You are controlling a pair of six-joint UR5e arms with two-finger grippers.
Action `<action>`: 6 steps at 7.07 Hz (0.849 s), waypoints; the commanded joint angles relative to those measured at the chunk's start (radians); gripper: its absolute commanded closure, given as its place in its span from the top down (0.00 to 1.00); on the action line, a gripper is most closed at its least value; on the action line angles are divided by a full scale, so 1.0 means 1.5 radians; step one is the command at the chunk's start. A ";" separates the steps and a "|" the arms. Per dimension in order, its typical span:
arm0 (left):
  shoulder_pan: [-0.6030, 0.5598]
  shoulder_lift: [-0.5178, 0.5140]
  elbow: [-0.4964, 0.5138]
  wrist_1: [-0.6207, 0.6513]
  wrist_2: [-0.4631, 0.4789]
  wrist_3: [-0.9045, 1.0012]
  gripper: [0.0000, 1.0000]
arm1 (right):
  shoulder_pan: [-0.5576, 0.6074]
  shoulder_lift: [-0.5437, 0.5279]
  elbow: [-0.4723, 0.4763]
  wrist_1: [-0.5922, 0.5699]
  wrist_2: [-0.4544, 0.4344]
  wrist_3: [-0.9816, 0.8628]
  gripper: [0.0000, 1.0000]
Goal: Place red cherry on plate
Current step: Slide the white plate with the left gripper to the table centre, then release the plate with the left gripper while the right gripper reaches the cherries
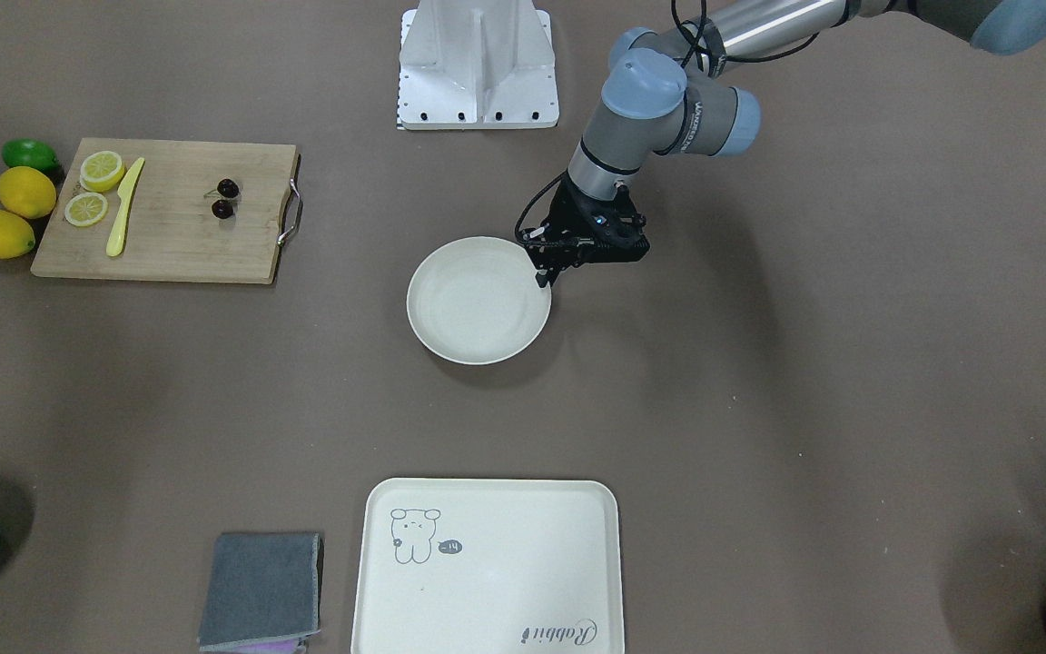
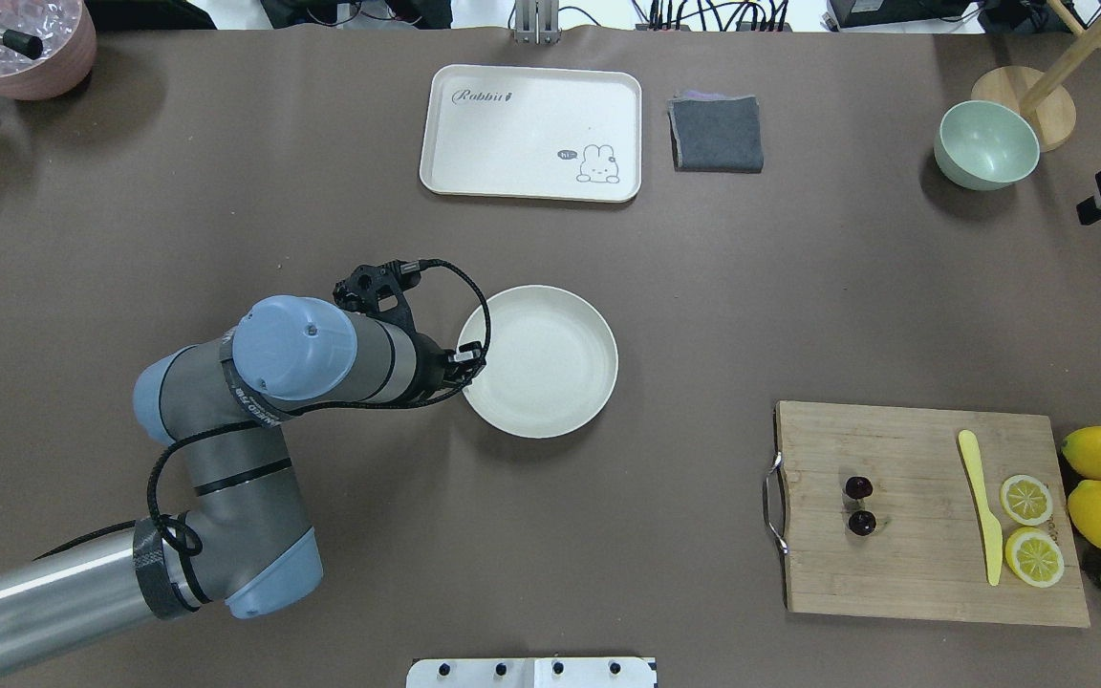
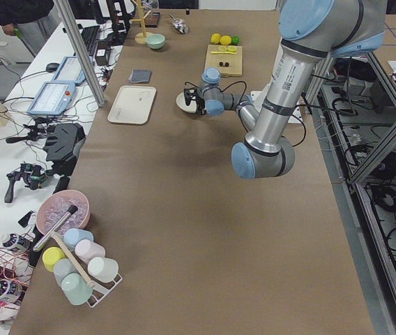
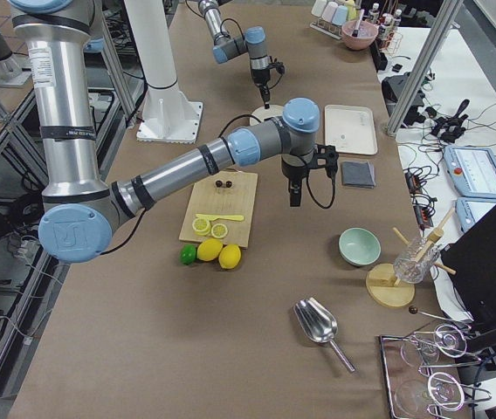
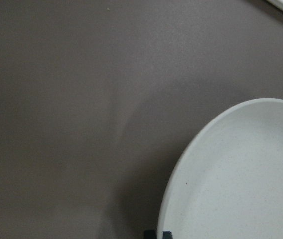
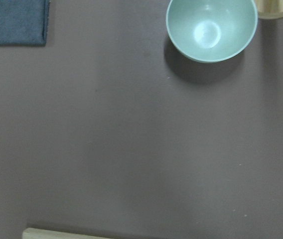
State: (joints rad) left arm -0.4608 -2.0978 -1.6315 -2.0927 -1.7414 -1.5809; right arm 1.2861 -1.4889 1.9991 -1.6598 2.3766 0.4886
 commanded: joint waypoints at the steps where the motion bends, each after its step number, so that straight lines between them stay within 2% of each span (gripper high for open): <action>1: -0.019 0.003 -0.003 0.000 -0.002 0.008 0.98 | -0.090 -0.030 0.098 0.001 -0.009 0.133 1.00; 2: -0.043 0.003 -0.015 0.002 -0.018 0.056 0.98 | -0.127 -0.075 0.154 0.001 -0.030 0.157 1.00; 3: -0.089 0.023 -0.030 0.003 -0.049 0.142 0.98 | -0.147 -0.111 0.183 0.006 -0.034 0.166 1.00; 4: -0.123 0.064 -0.058 0.002 -0.072 0.213 0.98 | -0.177 -0.156 0.183 0.078 -0.054 0.203 1.00; 5: -0.157 0.068 -0.056 0.009 -0.078 0.230 0.98 | -0.242 -0.188 0.169 0.197 -0.107 0.315 1.00; 6: -0.182 0.067 -0.056 0.047 -0.079 0.231 0.98 | -0.314 -0.191 0.157 0.253 -0.153 0.415 1.00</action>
State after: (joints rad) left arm -0.6798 -2.0067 -1.7103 -2.0676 -1.8496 -1.2631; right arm 0.9378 -1.7444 2.2521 -1.4180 2.2302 0.9322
